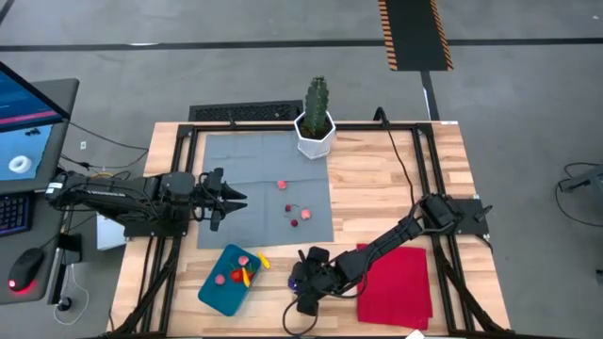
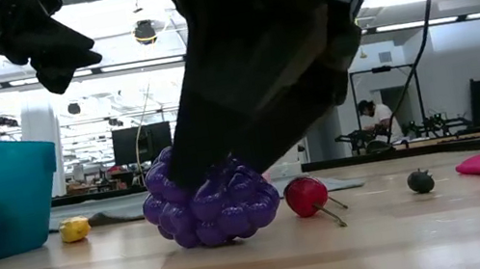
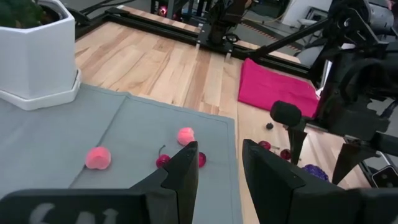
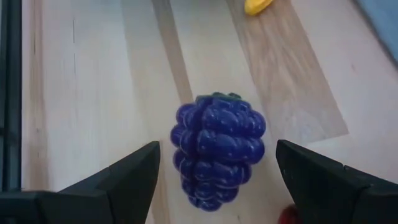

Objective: Pick and placing Produce into tupperware
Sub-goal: Put the grapes into the blue bin

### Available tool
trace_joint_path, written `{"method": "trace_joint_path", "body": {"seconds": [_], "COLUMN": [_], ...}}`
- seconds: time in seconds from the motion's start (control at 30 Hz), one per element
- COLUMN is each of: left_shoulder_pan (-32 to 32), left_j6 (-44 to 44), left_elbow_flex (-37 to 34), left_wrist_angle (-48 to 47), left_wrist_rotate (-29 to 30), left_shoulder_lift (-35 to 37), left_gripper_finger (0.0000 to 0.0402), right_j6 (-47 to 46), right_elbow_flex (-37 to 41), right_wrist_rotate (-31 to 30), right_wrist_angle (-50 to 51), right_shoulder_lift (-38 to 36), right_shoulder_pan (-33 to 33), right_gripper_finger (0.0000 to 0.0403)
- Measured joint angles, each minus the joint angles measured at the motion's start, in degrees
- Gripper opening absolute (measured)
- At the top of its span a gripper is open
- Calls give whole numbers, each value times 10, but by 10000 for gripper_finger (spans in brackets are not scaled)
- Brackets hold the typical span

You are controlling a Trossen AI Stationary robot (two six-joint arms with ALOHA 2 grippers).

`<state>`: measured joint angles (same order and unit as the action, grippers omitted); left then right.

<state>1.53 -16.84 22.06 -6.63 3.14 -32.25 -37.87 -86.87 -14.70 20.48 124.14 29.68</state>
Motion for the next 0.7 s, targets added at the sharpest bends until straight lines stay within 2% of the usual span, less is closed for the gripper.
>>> {"method": "trace_joint_path", "body": {"seconds": [0.23, 0.53, 0.63, 0.7], "left_shoulder_pan": [0, 0, 0, 0], "left_j6": [0, 0, 0, 0], "left_elbow_flex": [0, 0, 0, 0], "left_wrist_angle": [-1, -3, -2, -2], "left_wrist_rotate": [2, 5, 6, 6], "left_shoulder_lift": [0, 0, 0, 0], "left_gripper_finger": [114, 114, 114, 114], "right_j6": [-3, 27, 44, 52], "right_elbow_flex": [-1, -1, -1, -1], "right_wrist_rotate": [20, 27, 28, 29], "right_wrist_angle": [-19, -34, -37, -38], "right_shoulder_lift": [23, 22, 9, -3], "right_shoulder_pan": [-7, -9, -9, -9], "right_gripper_finger": [325, 227, 220, 232]}}
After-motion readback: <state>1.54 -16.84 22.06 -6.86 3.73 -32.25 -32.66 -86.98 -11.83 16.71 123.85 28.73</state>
